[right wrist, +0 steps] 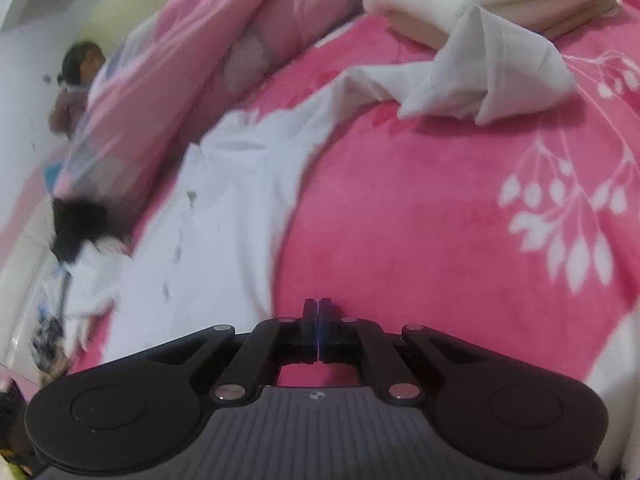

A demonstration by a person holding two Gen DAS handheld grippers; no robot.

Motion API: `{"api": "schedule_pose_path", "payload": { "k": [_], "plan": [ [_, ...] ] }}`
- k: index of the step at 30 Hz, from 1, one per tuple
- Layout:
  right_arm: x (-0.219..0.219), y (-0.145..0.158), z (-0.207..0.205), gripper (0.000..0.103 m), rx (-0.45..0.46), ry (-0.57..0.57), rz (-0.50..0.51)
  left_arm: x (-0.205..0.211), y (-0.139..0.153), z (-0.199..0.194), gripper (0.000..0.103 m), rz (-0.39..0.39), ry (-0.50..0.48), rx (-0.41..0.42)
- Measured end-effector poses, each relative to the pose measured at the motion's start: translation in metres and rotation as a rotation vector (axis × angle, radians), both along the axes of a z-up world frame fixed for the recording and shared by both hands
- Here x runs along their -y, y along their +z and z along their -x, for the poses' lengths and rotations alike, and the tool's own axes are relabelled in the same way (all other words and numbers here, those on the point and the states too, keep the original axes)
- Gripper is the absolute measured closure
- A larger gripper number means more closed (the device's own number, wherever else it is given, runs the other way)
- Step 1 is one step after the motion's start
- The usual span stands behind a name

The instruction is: Fold clothes

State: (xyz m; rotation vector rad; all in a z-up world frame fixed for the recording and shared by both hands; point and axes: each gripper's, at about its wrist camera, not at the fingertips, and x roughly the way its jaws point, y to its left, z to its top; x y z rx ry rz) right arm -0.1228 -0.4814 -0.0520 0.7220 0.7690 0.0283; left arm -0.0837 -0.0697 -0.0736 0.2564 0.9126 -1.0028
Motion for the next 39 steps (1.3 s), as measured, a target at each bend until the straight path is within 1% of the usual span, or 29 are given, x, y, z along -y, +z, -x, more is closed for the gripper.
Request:
{"api": "schedule_pose_path", "payload": {
  "k": [2,3,4,5,6,8,10,11,15,18,21,22,23,25,26,28,30,36,37,39],
  "plan": [
    [-0.003,0.005,-0.022,0.095,0.008,0.003,0.006,-0.001,0.0,-0.001,0.06,0.004,-0.001,-0.005],
    [-0.004,0.007,-0.034,0.084,0.011,0.006,0.01,-0.001,0.0,-0.001,0.06,0.006,-0.001,-0.007],
    [-0.006,0.009,-0.047,0.07,0.014,0.009,0.015,-0.001,0.0,-0.001,0.06,0.008,-0.002,-0.01],
    [-0.008,0.009,-0.059,0.066,0.011,0.011,0.021,-0.002,0.0,-0.002,0.06,0.009,-0.002,-0.012],
    [-0.011,0.007,-0.073,0.067,-0.001,0.01,0.029,-0.002,0.0,-0.002,0.06,0.011,-0.003,-0.014],
    [-0.018,0.002,-0.094,0.075,-0.011,0.033,0.049,-0.003,0.0,-0.003,0.06,0.015,-0.003,-0.019],
    [-0.024,-0.001,-0.106,0.1,-0.02,0.048,0.068,-0.003,-0.001,-0.004,0.06,0.019,-0.004,-0.024],
    [-0.024,0.0,-0.107,0.101,-0.016,0.051,0.062,-0.004,-0.001,-0.004,0.06,0.021,-0.005,-0.026],
    [-0.006,0.003,-0.099,0.101,0.041,-0.007,-0.019,-0.005,-0.001,-0.005,0.06,0.028,-0.007,-0.035],
    [0.009,-0.007,-0.098,0.101,0.027,-0.066,-0.097,-0.006,-0.001,-0.006,0.06,0.031,-0.011,-0.041],
    [0.02,-0.015,-0.104,0.097,0.0,-0.112,-0.206,-0.007,0.0,-0.007,0.06,0.035,-0.011,-0.047],
    [0.022,-0.018,-0.107,0.089,-0.008,-0.124,-0.23,-0.007,0.0,-0.007,0.06,0.035,-0.012,-0.048],
    [0.022,-0.019,-0.111,0.087,-0.015,-0.13,-0.234,-0.007,0.0,-0.007,0.06,0.034,-0.014,-0.047],
    [0.02,-0.023,-0.121,0.087,-0.017,-0.122,-0.235,-0.008,0.0,-0.007,0.06,0.036,-0.015,-0.046],
    [0.019,-0.024,-0.124,0.088,-0.009,-0.112,-0.239,-0.008,0.0,-0.008,0.06,0.036,-0.017,-0.046],
    [0.021,-0.023,-0.127,0.101,0.007,-0.123,-0.221,-0.009,0.0,-0.009,0.06,0.038,-0.021,-0.045],
    [0.024,-0.021,-0.126,0.102,0.019,-0.147,-0.2,-0.009,0.0,-0.009,0.06,0.04,-0.023,-0.045],
    [0.033,-0.024,-0.114,0.101,0.011,-0.222,-0.218,-0.011,0.001,-0.012,0.06,0.043,-0.027,-0.049],
    [0.034,-0.022,-0.111,0.099,0.008,-0.234,-0.205,-0.012,0.001,-0.013,0.06,0.042,-0.027,-0.05],
    [0.031,-0.011,-0.097,0.099,0.01,-0.234,-0.146,-0.011,0.003,-0.013,0.06,0.037,-0.029,-0.049]
  ]
}}
